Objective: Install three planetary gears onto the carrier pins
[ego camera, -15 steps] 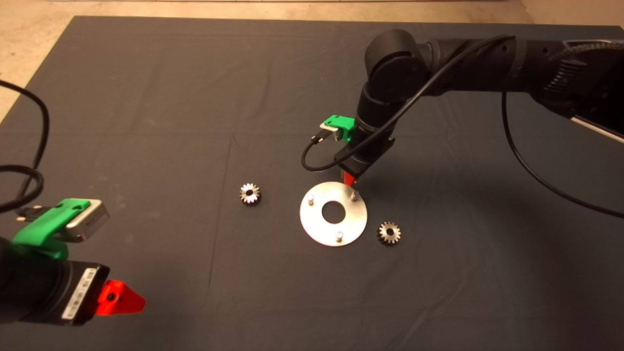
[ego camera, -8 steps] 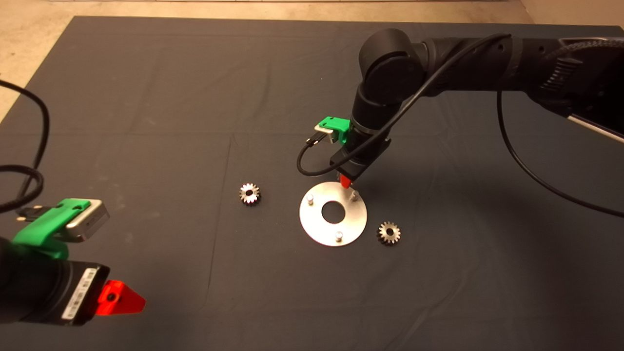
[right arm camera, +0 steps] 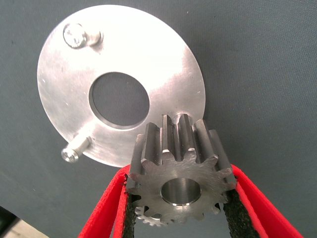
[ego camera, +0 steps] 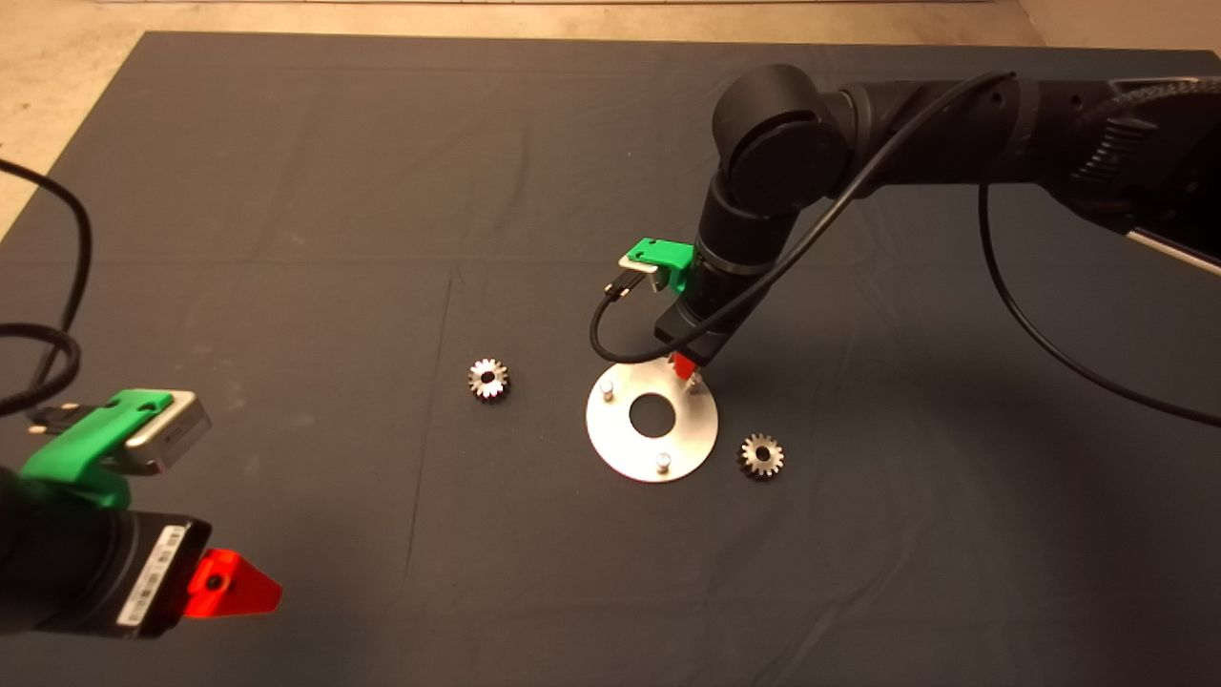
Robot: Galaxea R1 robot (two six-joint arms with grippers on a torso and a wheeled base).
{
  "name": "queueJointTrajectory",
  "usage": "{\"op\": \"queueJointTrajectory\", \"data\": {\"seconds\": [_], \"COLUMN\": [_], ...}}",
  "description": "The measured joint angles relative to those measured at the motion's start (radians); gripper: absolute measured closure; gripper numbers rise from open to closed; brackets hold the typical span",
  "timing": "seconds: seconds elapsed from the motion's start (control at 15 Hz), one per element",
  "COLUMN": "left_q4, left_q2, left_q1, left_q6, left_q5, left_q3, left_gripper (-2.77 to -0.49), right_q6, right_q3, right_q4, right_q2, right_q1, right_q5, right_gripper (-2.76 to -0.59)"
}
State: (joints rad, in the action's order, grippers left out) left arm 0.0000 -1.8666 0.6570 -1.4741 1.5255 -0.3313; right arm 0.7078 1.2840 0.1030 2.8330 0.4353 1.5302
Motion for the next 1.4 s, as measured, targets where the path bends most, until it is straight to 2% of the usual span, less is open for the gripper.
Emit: {"op": "queueJointTrajectory", "data": {"seconds": [0.13, 0.47, 0.67, 0.8, 0.87, 1.13, 1.4], "left_q4": [0.0, -0.005, -0.011, -0.014, -0.015, -0.018, -0.02], "left_q2": [0.005, 0.011, 0.015, 0.039, 0.05, 0.066, 0.069], "left_q1": [0.0, 0.0, 0.0, 0.0, 0.0, 0.0, 0.0], "left_q6": [0.019, 0.043, 0.047, 0.048, 0.048, 0.051, 0.051], "left_q5": [0.0, 0.0, 0.0, 0.0, 0.0, 0.0, 0.0], "left_q3": [0.0, 0.0, 0.0, 0.0, 0.0, 0.0, 0.0], "left_gripper": [-2.75, -2.75, -2.75, -2.75, -2.75, -2.75, -2.75], "right_q6": [-0.034, -0.165, -0.255, -0.279, -0.306, -0.334, -0.341], "right_q3": [-0.003, -0.005, -0.005, -0.005, -0.005, -0.005, -0.005], "right_q4": [0.0, 0.0, 0.0, 0.0, 0.0, 0.001, 0.006], "right_q2": [-0.008, -0.024, -0.024, -0.024, -0.024, -0.024, -0.024], "right_q1": [0.0, -0.002, -0.021, -0.028, -0.035, -0.037, -0.039], "right_q5": [0.0, 0.0, 0.0, 0.0, 0.001, 0.0, 0.0], "right_gripper": [-1.06, -1.05, -1.06, -1.07, -1.06, -1.05, -1.05]}}
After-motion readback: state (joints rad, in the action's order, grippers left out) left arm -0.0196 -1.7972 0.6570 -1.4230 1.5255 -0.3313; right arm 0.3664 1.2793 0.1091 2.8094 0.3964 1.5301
